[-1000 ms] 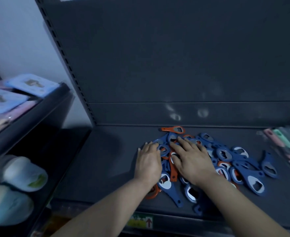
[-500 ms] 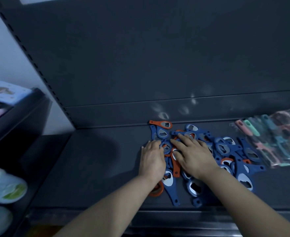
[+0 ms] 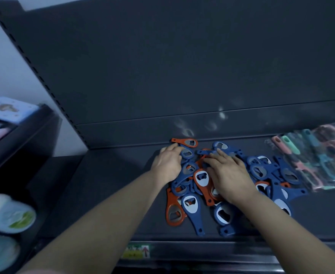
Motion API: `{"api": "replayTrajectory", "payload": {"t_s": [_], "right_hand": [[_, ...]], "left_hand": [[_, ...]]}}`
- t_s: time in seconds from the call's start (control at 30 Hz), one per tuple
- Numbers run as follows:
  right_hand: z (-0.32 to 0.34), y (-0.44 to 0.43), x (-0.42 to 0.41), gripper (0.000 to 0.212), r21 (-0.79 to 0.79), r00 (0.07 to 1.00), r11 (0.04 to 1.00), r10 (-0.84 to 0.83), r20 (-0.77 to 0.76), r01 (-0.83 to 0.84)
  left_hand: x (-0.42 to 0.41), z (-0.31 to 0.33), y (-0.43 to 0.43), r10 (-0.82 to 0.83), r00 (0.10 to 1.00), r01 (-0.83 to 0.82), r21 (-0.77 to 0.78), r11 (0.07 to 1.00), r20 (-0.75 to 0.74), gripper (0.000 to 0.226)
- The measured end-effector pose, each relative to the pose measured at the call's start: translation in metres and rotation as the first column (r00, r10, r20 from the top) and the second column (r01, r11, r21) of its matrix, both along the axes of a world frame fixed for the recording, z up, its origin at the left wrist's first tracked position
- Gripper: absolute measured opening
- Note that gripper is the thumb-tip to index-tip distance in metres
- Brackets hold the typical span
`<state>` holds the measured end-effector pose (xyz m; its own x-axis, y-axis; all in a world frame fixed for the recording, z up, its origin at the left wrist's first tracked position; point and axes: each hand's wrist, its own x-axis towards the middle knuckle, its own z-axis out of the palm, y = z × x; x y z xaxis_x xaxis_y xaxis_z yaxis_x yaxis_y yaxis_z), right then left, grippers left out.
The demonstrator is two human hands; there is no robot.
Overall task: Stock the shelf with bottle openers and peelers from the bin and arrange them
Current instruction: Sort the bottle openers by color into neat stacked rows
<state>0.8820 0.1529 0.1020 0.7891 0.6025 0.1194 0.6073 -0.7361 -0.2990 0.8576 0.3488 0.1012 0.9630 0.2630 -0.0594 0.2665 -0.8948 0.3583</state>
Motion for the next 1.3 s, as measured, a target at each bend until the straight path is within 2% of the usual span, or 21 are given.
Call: {"api": "replayTrajectory", "payload": {"t_s": [0.1, 0.2, 0.37, 0.47, 0.57, 0.7, 0.77, 0.87, 0.97, 1.13, 1.23, 1.3], "right_hand": [[0.0, -0.005, 0.003, 0.041, -0.025, 1.0, 1.0, -0.018, -0.015, 0.017], [-0.004, -0.012, 0.006, 0.042, -0.043, 1.0, 0.999, -0.016, -0.007, 0.015], [-0.005, -0.017, 0.005, 0.043, -0.022, 1.0, 1.0, -0.007, -0.008, 0.007], [-0.001, -0.016, -0.001, 0.036, 0.064, 0.997, 0.996, -0.06, 0.054, 0.057], [0.005, -0.015, -0.013, 0.026, 0.126, 0.979, 0.987, -0.121, 0.164, 0.101], [0.009, -0.008, -0.026, 0.064, -0.133, 0.99, 0.985, -0.096, 0.104, 0.109], [0.01, -0.004, -0.026, 0.067, -0.161, 0.989, 0.98, -0.101, 0.108, 0.118], [0.011, 0.0, -0.026, 0.064, -0.146, 0.99, 0.982, -0.103, 0.096, 0.116], [0.011, 0.005, -0.029, 0.061, -0.13, 0.99, 0.985, -0.105, 0.091, 0.117], [0.01, 0.008, -0.034, 0.058, -0.129, 0.981, 0.975, -0.172, 0.092, 0.183], [0.011, 0.012, -0.041, 0.045, -0.042, 0.974, 0.98, -0.186, 0.126, 0.193], [0.014, 0.018, -0.045, 0.031, 0.013, 0.977, 0.987, -0.158, 0.145, 0.157]], "left_hand": [[0.023, -0.002, -0.007, -0.038, 0.995, 0.04, 0.022, 0.999, -0.095, 0.05], [0.031, -0.005, -0.011, 0.032, 0.99, -0.028, 0.035, 0.999, -0.139, 0.051], [0.015, 0.002, -0.02, 0.04, 0.991, -0.031, 0.069, 0.997, -0.127, 0.045], [0.001, 0.008, -0.018, 0.061, 0.993, -0.061, 0.003, 0.998, -0.102, 0.042], [-0.016, 0.008, -0.009, 0.12, 0.993, -0.12, -0.024, 0.992, 0.003, 0.039], [-0.041, 0.0, 0.0, 0.165, 0.976, -0.16, -0.046, 0.986, 0.145, 0.029], [-0.048, -0.002, 0.004, 0.167, 0.967, -0.161, -0.048, 0.986, 0.192, 0.025], [-0.053, 0.001, 0.011, 0.189, 0.959, -0.178, -0.069, 0.982, 0.212, 0.021], [-0.053, 0.007, 0.012, 0.203, 0.971, -0.185, -0.137, 0.973, 0.13, 0.018], [-0.038, 0.014, -0.003, 0.104, 0.994, -0.1, -0.185, 0.978, 0.016, 0.042], [-0.028, 0.008, -0.008, 0.053, 0.999, -0.054, -0.216, 0.975, -0.009, 0.054], [-0.024, 0.005, -0.004, 0.111, 0.993, -0.093, -0.356, 0.93, 0.03, 0.04]]}}
